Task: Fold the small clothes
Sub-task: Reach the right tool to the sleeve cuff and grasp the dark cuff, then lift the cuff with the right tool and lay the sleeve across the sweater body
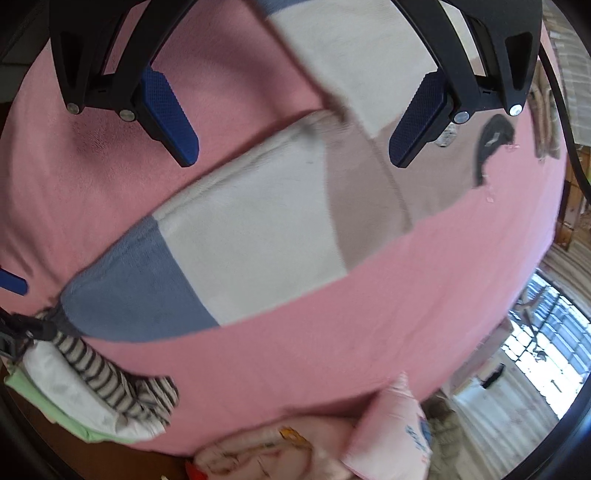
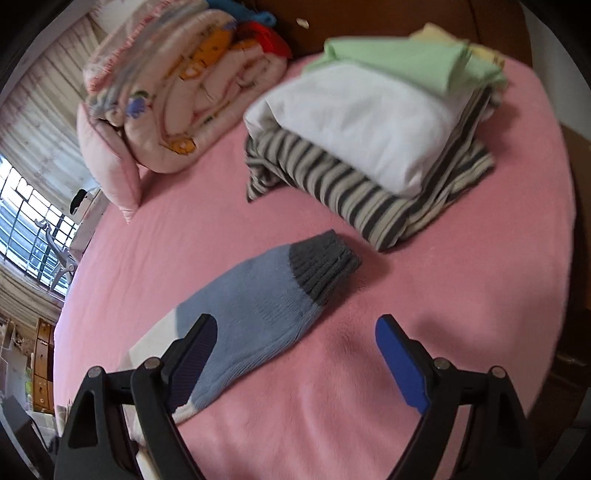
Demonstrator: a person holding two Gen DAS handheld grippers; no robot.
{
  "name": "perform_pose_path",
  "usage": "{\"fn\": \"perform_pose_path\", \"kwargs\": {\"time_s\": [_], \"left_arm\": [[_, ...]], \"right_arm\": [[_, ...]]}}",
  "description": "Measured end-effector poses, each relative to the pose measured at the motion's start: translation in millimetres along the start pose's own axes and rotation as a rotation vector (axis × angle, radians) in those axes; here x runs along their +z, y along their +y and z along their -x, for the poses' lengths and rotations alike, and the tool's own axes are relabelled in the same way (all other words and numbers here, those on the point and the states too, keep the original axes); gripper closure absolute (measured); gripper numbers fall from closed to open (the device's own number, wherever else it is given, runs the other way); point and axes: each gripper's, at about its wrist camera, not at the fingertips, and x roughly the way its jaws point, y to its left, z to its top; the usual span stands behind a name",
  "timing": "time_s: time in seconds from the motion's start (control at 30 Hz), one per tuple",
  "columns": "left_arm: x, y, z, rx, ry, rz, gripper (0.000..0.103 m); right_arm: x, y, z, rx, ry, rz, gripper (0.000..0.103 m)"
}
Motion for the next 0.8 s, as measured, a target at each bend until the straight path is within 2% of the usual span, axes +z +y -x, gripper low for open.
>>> {"fn": "perform_pose_path", "kwargs": {"time_s": [0.13, 0.3, 0.37, 0.4, 0.5, 0.57, 0.63, 0.7, 0.8], "left_arm": [[-0.2, -8.9, -21.4, -0.046, 0.045, -0.001, 0.001], [5.2, -24.0, -37.6, -0.035, 0.047, -0.021, 0.002], [9.6, -26.6, -46.6, -0.048, 0.063, -0.008, 0.018], [11.5, -25.9, -53.2, -0.072, 0.083, 0.011, 0.022], [15.9, -18.7, -64.7, -0.123, 0.117, 0.092, 0.038], [18.0, -15.5, -64.0, -0.124, 0.114, 0.116, 0.066], [19.3, -11.9, -60.9, -0.131, 0.114, 0.129, 0.076], [18.5, -3.9, -55.2, -0.16, 0.115, 0.157, 0.077], [13.7, 18.1, -39.8, -0.246, 0.135, 0.239, 0.069]], "right_arm": [[4.3, -9.1, -23.6, -0.018, 0.026, -0.037, 0.021], [10.1, -10.2, -42.3, -0.041, 0.036, -0.032, 0.027], [13.0, -9.2, -44.5, -0.031, 0.029, -0.03, 0.032], [14.4, -8.7, -45.7, -0.017, 0.026, -0.03, 0.034], [17.7, -5.2, -51.2, 0.008, 0.042, -0.018, 0.061], [18.4, 1.7, -52.3, -0.002, 0.045, 0.01, 0.08], [18.5, 11.9, -43.9, 0.023, 0.02, 0.045, 0.086], [18.5, 25.4, -26.1, 0.09, -0.015, 0.074, 0.089], [17.5, 55.3, 3.6, 0.187, -0.054, 0.137, 0.092]]}}
